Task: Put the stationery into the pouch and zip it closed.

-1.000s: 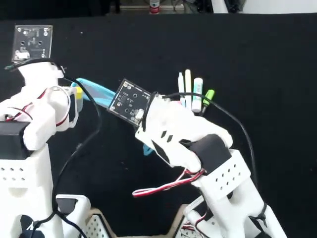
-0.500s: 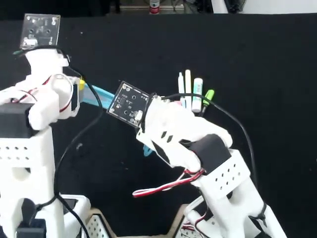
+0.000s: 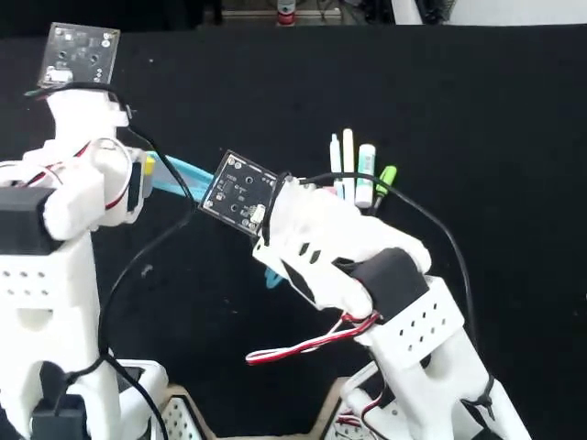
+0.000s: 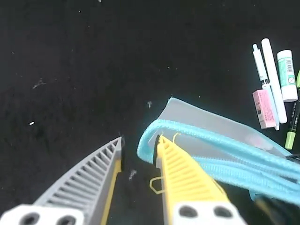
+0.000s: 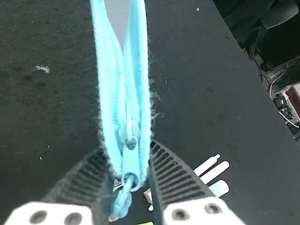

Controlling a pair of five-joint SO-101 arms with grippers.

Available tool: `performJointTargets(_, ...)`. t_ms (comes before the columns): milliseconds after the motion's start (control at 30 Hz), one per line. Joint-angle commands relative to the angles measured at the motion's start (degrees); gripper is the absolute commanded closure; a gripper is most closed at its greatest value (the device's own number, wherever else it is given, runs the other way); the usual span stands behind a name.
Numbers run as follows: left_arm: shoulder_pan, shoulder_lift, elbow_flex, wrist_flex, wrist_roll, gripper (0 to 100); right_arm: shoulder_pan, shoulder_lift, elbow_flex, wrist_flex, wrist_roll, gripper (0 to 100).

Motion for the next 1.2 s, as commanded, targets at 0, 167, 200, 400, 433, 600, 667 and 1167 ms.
performJointTargets(0,0.0,0.1,2.5,-3.0,-0.4,87,1.0,0.1,-2.3,-0.7,0.4,98.8)
performJointTargets(167,3.6,0.1,7.1,-3.3,-0.4,87,1.0,0.1,-2.3,-0.9,0.4,98.8)
performJointTargets(200,3.8,0.1,7.8,-4.1,-0.4,87,1.0,0.1,-2.3,-0.9,0.4,98.8)
performJointTargets(400,3.3,-0.4,16.0,-11.9,-0.6,87,1.0,0.1,-2.2,1.4,0.4,98.8)
performJointTargets(433,3.4,-0.5,17.1,-11.9,-0.6,87,1.1,0.1,-2.2,1.4,0.4,98.8)
performJointTargets(600,3.4,-1.5,15.9,-7.6,1.0,95,4.6,0.1,-0.6,-1.8,0.4,98.8)
performJointTargets(667,3.9,-3.3,14.6,-5.6,3.4,97,6.1,0.1,1.5,-4.4,0.4,98.8)
performJointTargets(1167,4.6,-10.1,24.5,-12.4,6.6,97,6.8,0.0,1.7,-2.1,-11.4,86.7)
